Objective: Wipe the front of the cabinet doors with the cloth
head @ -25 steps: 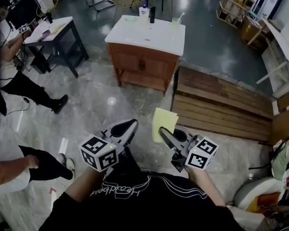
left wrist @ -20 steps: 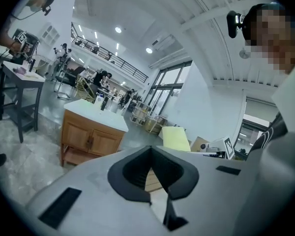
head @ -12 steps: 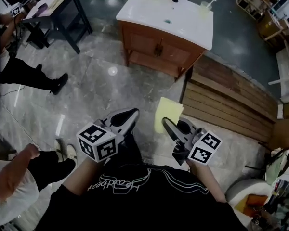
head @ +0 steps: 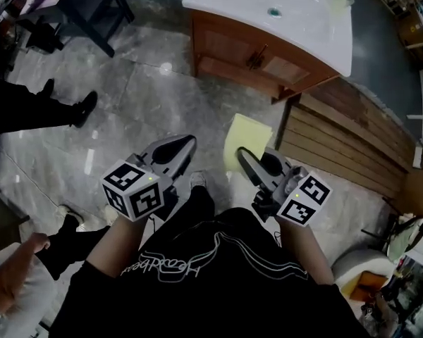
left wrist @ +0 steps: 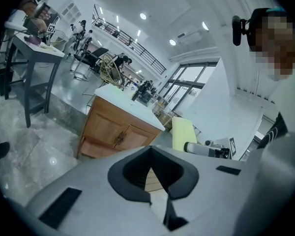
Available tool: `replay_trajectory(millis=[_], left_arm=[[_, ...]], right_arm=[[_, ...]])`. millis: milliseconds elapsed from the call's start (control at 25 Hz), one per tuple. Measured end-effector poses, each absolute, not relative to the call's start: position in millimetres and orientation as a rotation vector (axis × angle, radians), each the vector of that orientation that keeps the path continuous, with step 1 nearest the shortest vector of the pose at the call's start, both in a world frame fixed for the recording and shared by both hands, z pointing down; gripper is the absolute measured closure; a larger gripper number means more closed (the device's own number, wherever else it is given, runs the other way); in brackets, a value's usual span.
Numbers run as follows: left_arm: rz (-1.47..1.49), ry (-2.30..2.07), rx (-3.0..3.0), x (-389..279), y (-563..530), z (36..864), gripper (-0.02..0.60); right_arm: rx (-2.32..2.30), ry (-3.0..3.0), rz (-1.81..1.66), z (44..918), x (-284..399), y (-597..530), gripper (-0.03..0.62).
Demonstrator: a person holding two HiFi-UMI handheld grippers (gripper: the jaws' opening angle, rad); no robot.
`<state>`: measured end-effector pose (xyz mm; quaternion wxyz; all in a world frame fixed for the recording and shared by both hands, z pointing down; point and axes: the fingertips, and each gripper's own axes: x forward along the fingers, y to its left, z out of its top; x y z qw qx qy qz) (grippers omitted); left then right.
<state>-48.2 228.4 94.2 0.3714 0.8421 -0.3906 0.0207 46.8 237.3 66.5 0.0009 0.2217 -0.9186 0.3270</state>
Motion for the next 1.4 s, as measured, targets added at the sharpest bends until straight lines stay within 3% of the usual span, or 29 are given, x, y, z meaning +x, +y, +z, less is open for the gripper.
replay_trajectory(millis=[760, 1040, 1400], left_arm=[[0.022, -1.019, 2.076, -34.9, 33.8, 210.4, 0.576], [0.023, -1.111, 2.072, -45.1, -27.9, 235.3, 0.575], [0.023, -1.073, 2.001, -92.5, -51.6, 290.6, 0.575]], right_arm=[[1.038, -2.854, 0.969, 211.4, 62.6, 17.4, 0.553], [1.027, -2.813, 0.517, 224.9, 39.5, -40.2, 0.553], [1.104, -2.783, 0.450, 267.5, -5.5, -60.3, 0.553]])
